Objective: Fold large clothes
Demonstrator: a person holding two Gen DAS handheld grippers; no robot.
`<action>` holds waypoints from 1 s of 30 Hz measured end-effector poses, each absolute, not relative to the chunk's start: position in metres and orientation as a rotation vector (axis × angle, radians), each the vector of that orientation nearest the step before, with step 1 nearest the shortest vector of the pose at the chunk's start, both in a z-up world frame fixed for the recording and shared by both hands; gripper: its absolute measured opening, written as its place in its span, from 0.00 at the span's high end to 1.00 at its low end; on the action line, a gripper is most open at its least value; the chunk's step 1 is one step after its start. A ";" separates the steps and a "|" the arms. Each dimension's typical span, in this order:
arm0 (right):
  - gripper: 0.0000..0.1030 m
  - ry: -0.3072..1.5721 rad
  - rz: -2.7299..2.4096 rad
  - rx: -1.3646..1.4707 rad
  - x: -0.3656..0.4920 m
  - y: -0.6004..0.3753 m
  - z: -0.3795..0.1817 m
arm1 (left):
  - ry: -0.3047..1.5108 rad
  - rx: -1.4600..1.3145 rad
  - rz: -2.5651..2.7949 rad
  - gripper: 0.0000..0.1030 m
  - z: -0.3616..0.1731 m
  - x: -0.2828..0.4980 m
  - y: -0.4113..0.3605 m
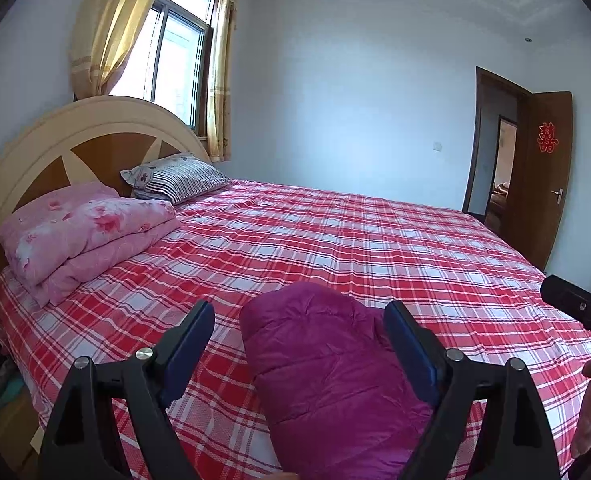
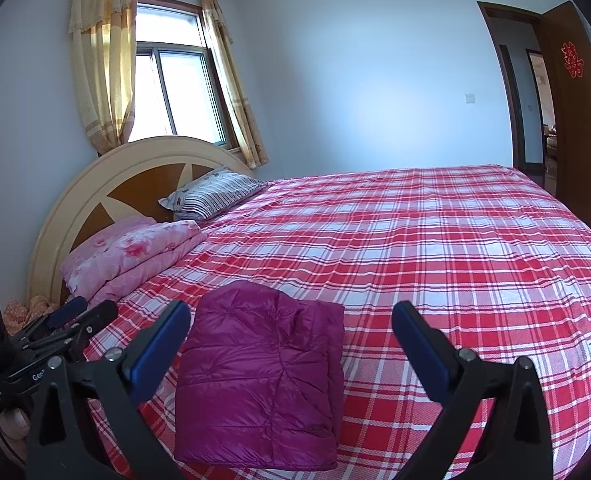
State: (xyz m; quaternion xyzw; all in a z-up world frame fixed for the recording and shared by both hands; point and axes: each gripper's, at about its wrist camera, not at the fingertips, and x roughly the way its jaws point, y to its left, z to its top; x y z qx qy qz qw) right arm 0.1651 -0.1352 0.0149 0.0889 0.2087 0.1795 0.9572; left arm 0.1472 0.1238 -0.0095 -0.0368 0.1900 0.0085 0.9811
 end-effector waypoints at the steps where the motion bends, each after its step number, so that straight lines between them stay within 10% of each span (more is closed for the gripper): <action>1: 0.00 0.424 0.365 0.182 0.165 -0.136 0.014 | 0.380 -0.080 0.017 0.15 -0.009 0.147 0.124; 30: 0.00 0.451 0.374 0.191 0.163 -0.135 0.004 | 0.316 -0.053 0.102 0.15 -0.002 0.141 0.134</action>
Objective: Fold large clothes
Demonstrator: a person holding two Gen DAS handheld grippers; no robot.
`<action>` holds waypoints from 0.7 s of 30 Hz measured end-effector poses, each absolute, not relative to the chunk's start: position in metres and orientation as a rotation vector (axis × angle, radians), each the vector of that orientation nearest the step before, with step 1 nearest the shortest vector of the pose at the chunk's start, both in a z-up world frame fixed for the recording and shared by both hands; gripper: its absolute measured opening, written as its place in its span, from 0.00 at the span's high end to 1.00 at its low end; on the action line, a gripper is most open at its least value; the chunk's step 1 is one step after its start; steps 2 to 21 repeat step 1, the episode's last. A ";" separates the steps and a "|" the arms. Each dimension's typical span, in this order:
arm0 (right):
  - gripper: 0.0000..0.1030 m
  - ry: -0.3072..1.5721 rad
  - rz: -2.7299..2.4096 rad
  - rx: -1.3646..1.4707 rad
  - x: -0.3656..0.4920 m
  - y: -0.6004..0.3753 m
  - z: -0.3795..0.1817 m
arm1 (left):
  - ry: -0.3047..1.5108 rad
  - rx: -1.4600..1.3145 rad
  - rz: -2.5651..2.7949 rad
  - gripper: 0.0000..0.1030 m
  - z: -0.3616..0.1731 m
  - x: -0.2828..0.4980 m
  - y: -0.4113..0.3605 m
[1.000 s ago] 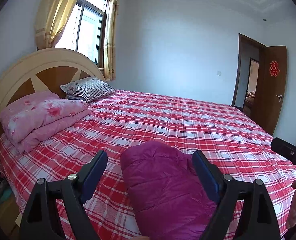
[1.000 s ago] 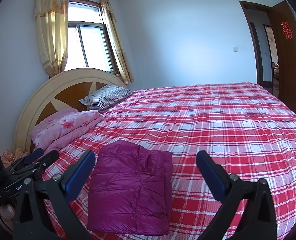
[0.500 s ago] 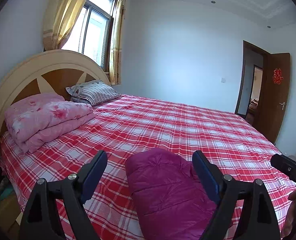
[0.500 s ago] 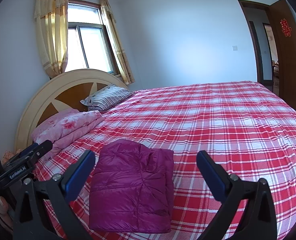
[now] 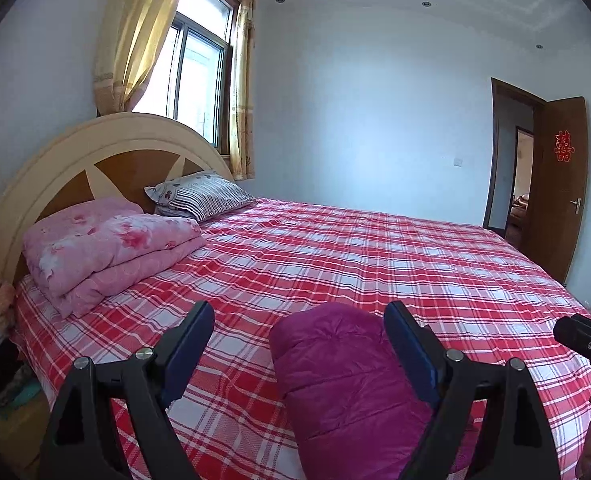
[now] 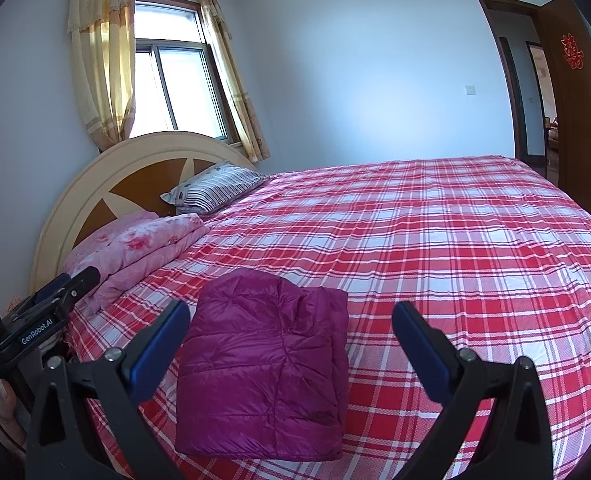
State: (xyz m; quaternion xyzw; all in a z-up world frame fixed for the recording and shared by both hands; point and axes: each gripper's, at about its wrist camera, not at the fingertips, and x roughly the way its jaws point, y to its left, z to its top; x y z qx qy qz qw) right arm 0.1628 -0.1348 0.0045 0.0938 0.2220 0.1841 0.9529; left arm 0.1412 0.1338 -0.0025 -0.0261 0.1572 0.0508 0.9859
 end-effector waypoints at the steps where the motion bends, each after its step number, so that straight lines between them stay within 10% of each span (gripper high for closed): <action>1: 0.00 0.453 0.373 0.191 0.163 -0.135 0.004 | 0.317 -0.050 0.101 0.15 -0.003 0.142 0.134; 21: 0.00 0.453 0.373 0.191 0.163 -0.135 0.004 | 0.317 -0.050 0.101 0.15 -0.003 0.142 0.134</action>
